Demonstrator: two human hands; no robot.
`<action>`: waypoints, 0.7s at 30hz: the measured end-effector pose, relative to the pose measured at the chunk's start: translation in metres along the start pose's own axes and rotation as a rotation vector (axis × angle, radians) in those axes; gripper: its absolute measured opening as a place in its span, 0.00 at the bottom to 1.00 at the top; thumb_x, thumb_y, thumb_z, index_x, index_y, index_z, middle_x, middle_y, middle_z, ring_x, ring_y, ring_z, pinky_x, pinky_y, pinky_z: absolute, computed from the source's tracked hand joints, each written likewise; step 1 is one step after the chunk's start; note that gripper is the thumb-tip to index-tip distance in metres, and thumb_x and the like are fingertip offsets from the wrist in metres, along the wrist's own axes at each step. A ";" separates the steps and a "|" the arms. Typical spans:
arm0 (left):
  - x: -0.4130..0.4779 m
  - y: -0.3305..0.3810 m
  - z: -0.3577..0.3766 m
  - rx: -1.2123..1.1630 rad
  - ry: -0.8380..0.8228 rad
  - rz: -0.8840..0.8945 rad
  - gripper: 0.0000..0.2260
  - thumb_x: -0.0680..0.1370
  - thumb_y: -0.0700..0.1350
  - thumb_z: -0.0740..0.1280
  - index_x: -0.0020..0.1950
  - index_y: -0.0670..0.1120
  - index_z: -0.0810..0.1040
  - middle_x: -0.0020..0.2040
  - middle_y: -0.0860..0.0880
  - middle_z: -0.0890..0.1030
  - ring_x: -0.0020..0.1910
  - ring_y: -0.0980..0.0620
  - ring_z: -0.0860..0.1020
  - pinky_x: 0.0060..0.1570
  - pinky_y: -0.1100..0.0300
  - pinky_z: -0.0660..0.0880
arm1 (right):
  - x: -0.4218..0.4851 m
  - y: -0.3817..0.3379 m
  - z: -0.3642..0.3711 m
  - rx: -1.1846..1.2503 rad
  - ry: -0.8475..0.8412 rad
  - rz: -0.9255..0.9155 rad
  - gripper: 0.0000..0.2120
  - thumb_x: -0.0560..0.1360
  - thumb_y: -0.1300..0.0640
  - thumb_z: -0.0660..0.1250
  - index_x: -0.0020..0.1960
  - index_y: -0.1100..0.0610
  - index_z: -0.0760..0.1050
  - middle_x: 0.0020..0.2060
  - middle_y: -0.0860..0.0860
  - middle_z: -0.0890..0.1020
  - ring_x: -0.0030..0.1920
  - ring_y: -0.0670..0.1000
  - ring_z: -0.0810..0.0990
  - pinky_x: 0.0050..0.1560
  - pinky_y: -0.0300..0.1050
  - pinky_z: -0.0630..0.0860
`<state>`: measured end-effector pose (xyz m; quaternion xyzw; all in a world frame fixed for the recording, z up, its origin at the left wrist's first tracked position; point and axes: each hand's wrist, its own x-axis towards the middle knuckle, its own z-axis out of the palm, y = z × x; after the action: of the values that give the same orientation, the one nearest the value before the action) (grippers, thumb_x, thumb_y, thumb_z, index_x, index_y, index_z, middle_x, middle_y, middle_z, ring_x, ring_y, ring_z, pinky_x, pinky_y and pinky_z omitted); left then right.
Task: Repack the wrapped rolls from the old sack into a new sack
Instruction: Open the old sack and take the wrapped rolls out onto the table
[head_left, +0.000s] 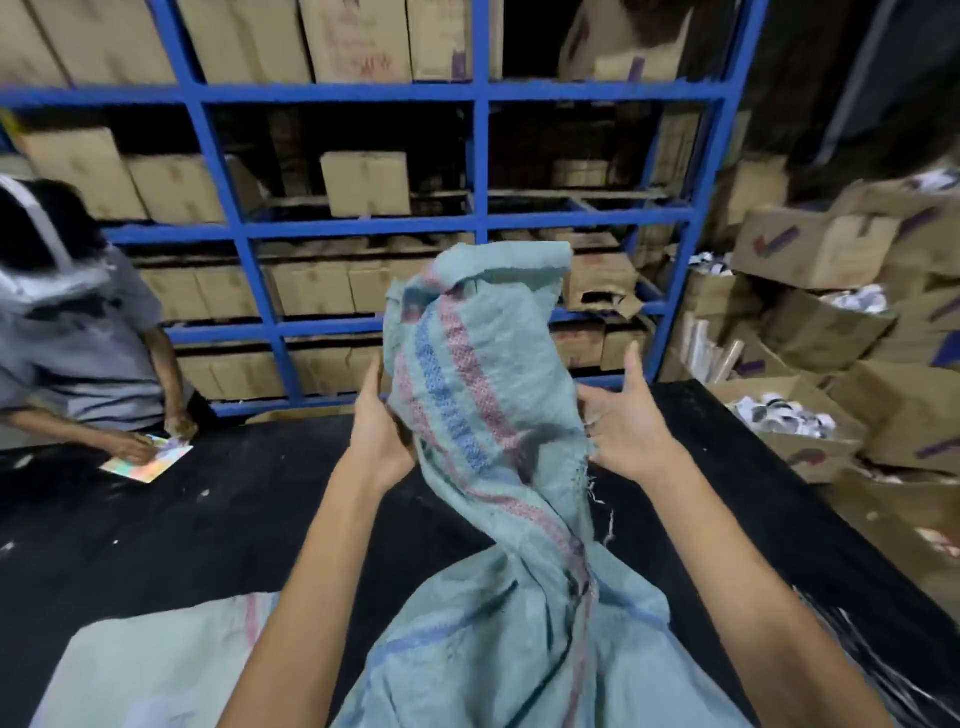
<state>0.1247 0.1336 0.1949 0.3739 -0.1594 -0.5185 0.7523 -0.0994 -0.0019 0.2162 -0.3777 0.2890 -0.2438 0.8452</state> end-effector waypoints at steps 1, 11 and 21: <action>-0.015 -0.004 0.009 0.144 -0.047 -0.043 0.27 0.78 0.66 0.61 0.68 0.50 0.78 0.64 0.45 0.81 0.64 0.41 0.79 0.66 0.45 0.73 | -0.005 -0.002 -0.005 -0.041 0.034 0.023 0.54 0.64 0.17 0.54 0.76 0.54 0.68 0.66 0.62 0.78 0.64 0.65 0.79 0.63 0.66 0.74; -0.100 -0.138 0.056 0.750 0.035 -0.095 0.09 0.79 0.34 0.67 0.51 0.48 0.81 0.49 0.48 0.85 0.43 0.55 0.82 0.43 0.59 0.81 | -0.105 0.018 -0.033 -0.487 0.063 -0.090 0.10 0.81 0.53 0.66 0.56 0.57 0.82 0.52 0.58 0.86 0.51 0.54 0.85 0.56 0.50 0.78; -0.140 -0.140 0.069 -0.357 0.373 0.114 0.21 0.82 0.63 0.53 0.55 0.50 0.78 0.52 0.47 0.81 0.50 0.47 0.79 0.44 0.52 0.75 | -0.128 0.044 -0.059 -0.570 0.339 -0.226 0.20 0.83 0.50 0.60 0.73 0.53 0.62 0.61 0.50 0.75 0.51 0.45 0.77 0.40 0.34 0.74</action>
<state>-0.0685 0.2064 0.1601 0.3148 0.0552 -0.4174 0.8507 -0.2225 0.0757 0.1884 -0.5822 0.4380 -0.3047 0.6135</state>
